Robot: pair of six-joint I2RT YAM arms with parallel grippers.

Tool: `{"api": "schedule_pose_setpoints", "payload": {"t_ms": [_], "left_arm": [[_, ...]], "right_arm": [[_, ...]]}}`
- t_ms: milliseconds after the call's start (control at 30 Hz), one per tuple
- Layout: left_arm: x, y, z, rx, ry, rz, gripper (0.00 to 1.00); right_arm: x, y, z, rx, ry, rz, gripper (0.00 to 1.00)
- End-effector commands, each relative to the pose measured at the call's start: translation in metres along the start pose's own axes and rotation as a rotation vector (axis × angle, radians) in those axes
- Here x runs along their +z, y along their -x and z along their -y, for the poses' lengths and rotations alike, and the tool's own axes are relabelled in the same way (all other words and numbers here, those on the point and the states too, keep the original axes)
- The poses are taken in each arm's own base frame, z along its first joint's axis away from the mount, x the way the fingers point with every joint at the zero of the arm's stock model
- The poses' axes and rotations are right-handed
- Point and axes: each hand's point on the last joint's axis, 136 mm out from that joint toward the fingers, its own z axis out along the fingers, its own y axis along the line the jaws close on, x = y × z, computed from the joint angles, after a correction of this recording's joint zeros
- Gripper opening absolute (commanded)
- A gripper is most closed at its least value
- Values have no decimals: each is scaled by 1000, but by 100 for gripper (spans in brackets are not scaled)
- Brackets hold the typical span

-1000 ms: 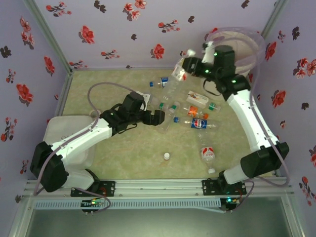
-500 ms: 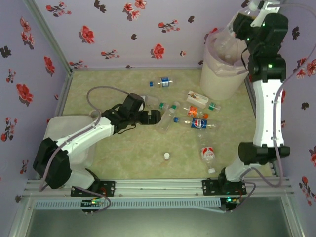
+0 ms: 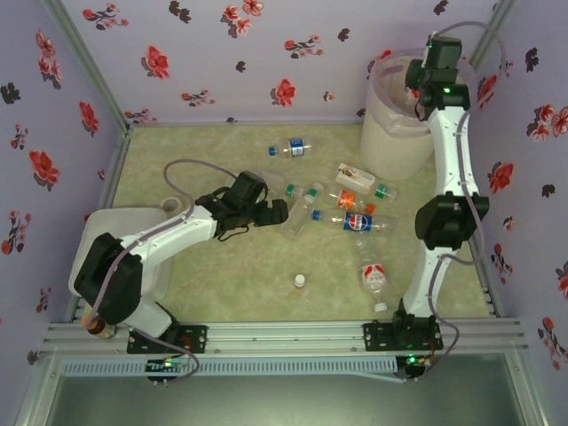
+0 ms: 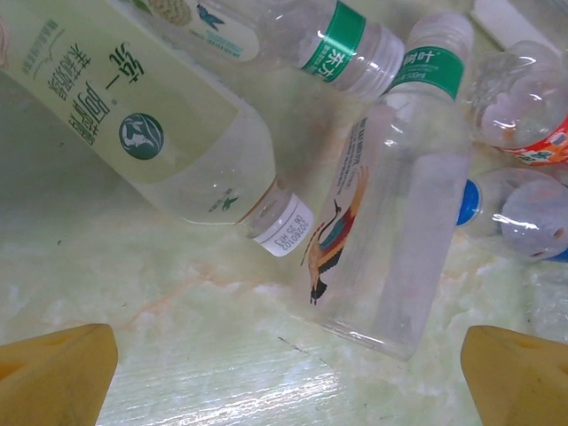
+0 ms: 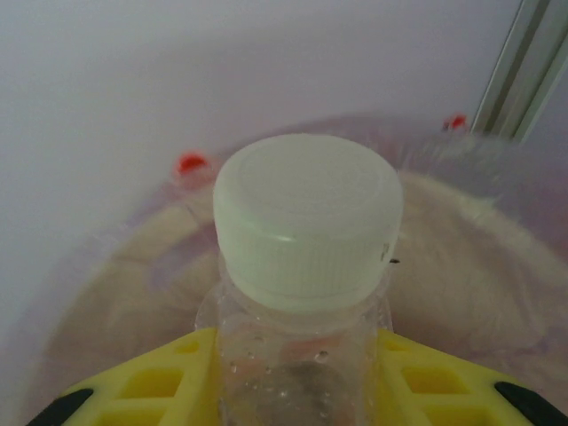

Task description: Put the plastic bottles in the bin

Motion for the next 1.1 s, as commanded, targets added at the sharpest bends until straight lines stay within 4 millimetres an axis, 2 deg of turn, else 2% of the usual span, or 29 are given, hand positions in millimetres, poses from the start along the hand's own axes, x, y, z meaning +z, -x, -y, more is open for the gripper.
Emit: {"api": "schedule_pose_setpoints", "payload": {"t_ms": [0, 133, 267, 400, 467, 533, 667, 833, 933, 1067], "left_arm": [[0, 12, 2, -23, 18, 27, 100], [10, 8, 0, -46, 28, 8, 100], [23, 1, -5, -115, 28, 3, 100], [30, -2, -10, -185, 40, 11, 100], [32, -1, -9, -214, 32, 22, 100], [33, -1, -13, -256, 46, 33, 100], [36, 1, -25, -353, 78, 81, 100], [44, 9, -22, -368, 72, 108, 100], [53, 13, -22, -380, 83, 105, 100], [64, 15, -25, -400, 97, 116, 100]], "right_arm": [[17, -12, 6, 11, -29, -30, 14], [43, -39, 12, 66, -8, -102, 19], [52, -52, 16, 92, 4, -144, 43], [42, -46, 17, 97, 17, -144, 70], [29, -34, 17, 100, 31, -126, 80], [13, -20, 17, 104, 49, -105, 86], [-32, 14, 16, 113, 88, -36, 95], [-76, 50, 12, 182, 162, 54, 97], [-99, 59, 5, 201, 210, 76, 98], [-129, 59, 0, 206, 258, 90, 98]]}}
